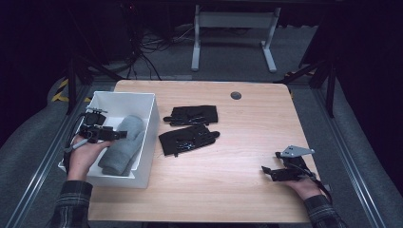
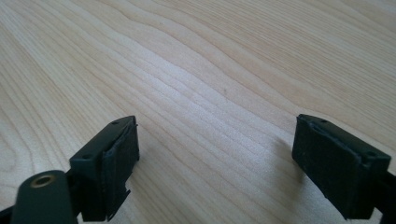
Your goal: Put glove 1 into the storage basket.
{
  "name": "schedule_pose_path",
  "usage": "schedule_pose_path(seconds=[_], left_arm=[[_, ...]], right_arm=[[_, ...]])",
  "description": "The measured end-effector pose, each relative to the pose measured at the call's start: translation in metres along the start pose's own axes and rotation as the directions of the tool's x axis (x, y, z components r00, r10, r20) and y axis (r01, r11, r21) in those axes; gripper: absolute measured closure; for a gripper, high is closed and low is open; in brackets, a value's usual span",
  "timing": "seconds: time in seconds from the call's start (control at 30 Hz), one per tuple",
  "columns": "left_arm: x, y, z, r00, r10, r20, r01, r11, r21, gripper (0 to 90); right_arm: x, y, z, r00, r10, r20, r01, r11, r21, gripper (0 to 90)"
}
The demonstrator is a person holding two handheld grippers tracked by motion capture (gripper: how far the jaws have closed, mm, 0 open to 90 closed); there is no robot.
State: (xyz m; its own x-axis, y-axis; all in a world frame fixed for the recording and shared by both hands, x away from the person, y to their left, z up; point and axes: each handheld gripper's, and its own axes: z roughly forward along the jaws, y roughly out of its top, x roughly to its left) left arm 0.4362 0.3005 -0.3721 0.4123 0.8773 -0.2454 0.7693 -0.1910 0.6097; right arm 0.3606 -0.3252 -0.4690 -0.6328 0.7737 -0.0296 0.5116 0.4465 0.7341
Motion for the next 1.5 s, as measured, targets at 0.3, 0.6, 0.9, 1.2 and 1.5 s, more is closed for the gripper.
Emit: schedule_pose_path(seconds=[0.3, 0.6, 0.9, 1.2, 1.5], left_arm=[[-0.031, 0.019, -0.020, 0.9955, 0.079, 0.051, -0.075, 0.9943, -0.076, 28.3], [-0.069, 0.033, -0.021, 0.9797, 0.169, 0.108, -0.158, 0.9823, -0.101, 27.2], [-0.111, 0.043, -0.021, 0.9511, 0.258, 0.170, -0.235, 0.9615, -0.142, 25.3], [-0.149, 0.046, -0.005, 0.9164, 0.331, 0.225, -0.305, 0.9415, -0.144, 24.6], [-0.182, 0.042, 0.020, 0.8906, 0.373, 0.260, -0.353, 0.9276, -0.123, 22.8]], right_arm=[[0.000, 0.000, 0.000, 1.0000, 0.000, 0.000, 0.000, 1.000, 0.000, 14.9], [0.000, 0.000, 0.000, 1.0000, 0.000, 0.000, 0.000, 1.000, 0.000, 14.9], [0.000, 0.000, 0.000, 1.0000, 0.000, 0.000, 0.000, 1.000, 0.000, 14.9], [0.000, 0.000, 0.000, 1.0000, -0.001, 0.000, 0.001, 1.000, 0.000, 14.9], [0.000, 0.000, 0.000, 1.0000, -0.002, -0.002, 0.002, 1.000, 0.000, 14.8]])
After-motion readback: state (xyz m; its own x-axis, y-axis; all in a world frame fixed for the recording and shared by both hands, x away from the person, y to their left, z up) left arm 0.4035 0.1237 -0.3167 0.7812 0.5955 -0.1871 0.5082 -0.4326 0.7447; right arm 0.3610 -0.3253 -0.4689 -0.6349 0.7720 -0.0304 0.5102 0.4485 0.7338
